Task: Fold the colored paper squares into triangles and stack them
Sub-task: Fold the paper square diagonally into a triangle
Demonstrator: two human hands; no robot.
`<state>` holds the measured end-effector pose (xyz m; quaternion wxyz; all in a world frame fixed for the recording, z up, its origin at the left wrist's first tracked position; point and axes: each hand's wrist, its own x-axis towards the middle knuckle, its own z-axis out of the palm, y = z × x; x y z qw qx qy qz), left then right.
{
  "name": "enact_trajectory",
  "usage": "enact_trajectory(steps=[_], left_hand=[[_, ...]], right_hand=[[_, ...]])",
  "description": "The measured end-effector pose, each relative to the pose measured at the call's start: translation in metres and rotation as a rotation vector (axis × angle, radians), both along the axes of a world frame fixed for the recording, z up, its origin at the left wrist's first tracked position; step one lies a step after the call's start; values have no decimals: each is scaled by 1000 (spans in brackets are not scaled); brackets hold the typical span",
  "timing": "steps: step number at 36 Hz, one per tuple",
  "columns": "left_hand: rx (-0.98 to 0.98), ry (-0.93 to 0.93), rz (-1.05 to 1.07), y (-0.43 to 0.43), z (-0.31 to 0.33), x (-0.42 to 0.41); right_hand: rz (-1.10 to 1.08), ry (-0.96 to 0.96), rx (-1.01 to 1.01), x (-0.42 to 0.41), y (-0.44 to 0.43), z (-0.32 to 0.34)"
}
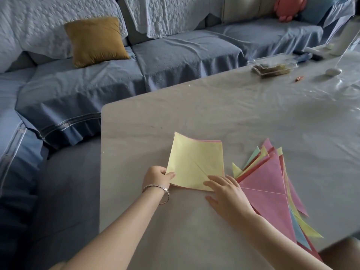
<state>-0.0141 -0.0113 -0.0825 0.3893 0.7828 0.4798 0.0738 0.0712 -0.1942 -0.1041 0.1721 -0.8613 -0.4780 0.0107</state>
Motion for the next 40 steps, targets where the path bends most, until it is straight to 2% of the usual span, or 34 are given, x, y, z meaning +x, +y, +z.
enact_trajectory(steps=[5, 7, 9, 17, 20, 26, 29, 34, 37, 40], left_hand=[[37, 84, -73, 18, 7, -39], [77, 105, -79, 20, 9, -48], [122, 123, -83, 22, 9, -56], [307, 91, -56, 18, 0, -64], [327, 86, -52, 15, 2, -63], [412, 85, 9, 6, 7, -65], [264, -3, 84, 5, 12, -66], [-192, -214, 248, 3, 22, -71], [-380, -220, 256, 2, 27, -83], [-387, -128, 186, 3, 27, -93]], right_hand=[[175, 14, -41, -16, 4, -1], [239, 148, -61, -22, 7, 4], [281, 185, -68, -26, 9, -5], [225, 101, -62, -35, 8, -4], [250, 145, 9, -34, 8, -5], [252, 164, -10, -34, 10, -6], [227, 140, -26, -34, 8, -7], [233, 13, 45, -33, 3, -8], [262, -33, 141, -26, -2, -6], [309, -9, 195, -19, -11, -6]])
